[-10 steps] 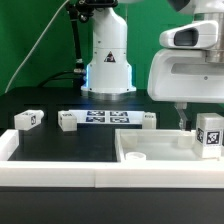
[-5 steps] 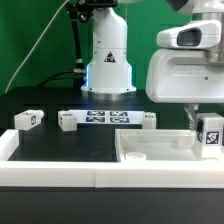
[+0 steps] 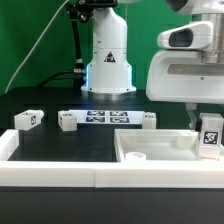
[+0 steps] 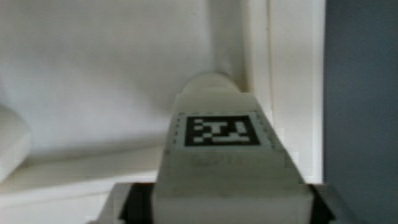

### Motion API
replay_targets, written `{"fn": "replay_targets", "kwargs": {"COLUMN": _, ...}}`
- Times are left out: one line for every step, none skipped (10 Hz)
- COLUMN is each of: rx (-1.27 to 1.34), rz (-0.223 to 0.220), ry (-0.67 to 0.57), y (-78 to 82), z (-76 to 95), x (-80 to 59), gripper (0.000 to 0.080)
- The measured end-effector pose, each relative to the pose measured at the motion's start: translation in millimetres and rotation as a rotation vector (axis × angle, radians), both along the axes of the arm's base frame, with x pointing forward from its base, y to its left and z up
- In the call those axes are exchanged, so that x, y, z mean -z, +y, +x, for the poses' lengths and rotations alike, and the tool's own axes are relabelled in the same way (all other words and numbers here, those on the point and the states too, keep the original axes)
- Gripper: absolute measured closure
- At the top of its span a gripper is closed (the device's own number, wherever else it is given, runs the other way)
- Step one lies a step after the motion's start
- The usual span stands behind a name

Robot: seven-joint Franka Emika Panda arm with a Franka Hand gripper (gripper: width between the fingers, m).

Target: Assemble one leg

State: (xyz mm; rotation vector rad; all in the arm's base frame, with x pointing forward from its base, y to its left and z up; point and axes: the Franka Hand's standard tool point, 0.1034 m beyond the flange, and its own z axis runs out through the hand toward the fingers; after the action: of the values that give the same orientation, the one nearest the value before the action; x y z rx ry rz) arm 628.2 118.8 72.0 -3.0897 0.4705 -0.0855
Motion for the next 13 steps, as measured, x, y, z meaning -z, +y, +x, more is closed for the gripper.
{"fn": "replay_targets", "kwargs": {"rx": 0.108, "rz": 0.017, "ry": 0.001, "y": -1.0, "z": -0.4, "x": 0.4, "gripper": 0.0508}}
{"fn": "replay_targets", "kwargs": {"rx": 0.248, "rz": 0.036, "ry": 0.005, "y": -2.6, "z": -0.5, "x": 0.7, "gripper": 0.0508}}
{"fn": "replay_targets", "kwargs": {"rx": 0.379, "rz": 0.044, "ry": 0.008, "y": -2.7, "z": -1.0, "x": 1.0, "gripper": 0.0508}}
{"fn": "replay_targets", "kwargs": {"rx": 0.525, "rz": 0.046, "ry": 0.01, "y": -2.6, "z": -1.8, "x": 1.3, "gripper": 0.0508}}
{"fn": "replay_targets", "kwargs": {"rx": 0.646, "rz": 0.045, "ry": 0.009, "y": -1.5, "z": -2.4, "x": 1.1, "gripper": 0.0508}}
{"fn": "replay_targets", "kwargs": {"rx": 0.786, "rz": 0.044, "ry": 0.007, "y": 0.1, "z": -3.5, "x": 0.9, "gripper": 0.0508}}
{"fn": "replay_targets", "kwargs": {"rx": 0.908, "rz": 0.044, "ry": 0.007, "y": 1.8, "z": -4.5, "x": 0.7, "gripper": 0.0508}}
{"fn": "replay_targets", "kwargs": {"rx": 1.027, "rz": 0.05, "ry": 0.015, "y": 2.2, "z": -5.1, "x": 0.8, "gripper": 0.0508}}
{"fn": "replay_targets", "kwargs": {"rx": 1.114, "rz": 0.064, "ry": 0.023, "y": 1.0, "z": -5.0, "x": 1.6, "gripper": 0.0508}}
{"fn": "replay_targets", "kwargs": {"rx": 1.185, "rz": 0.078, "ry": 0.03, "y": 0.3, "z": -4.7, "x": 1.8, "gripper": 0.0508}}
{"fn": "replay_targets", "kwargs": {"rx": 1.272, "rz": 0.09, "ry": 0.037, "y": -0.1, "z": -4.5, "x": 1.9, "gripper": 0.0508}}
{"fn": "replay_targets", "kwargs": {"rx": 1.342, "rz": 0.093, "ry": 0.038, "y": 0.4, "z": -4.5, "x": 1.8, "gripper": 0.0508}}
{"fn": "replay_targets", "kwargs": {"rx": 1.36, "rz": 0.095, "ry": 0.039, "y": 1.5, "z": -4.7, "x": 1.8, "gripper": 0.0508}}
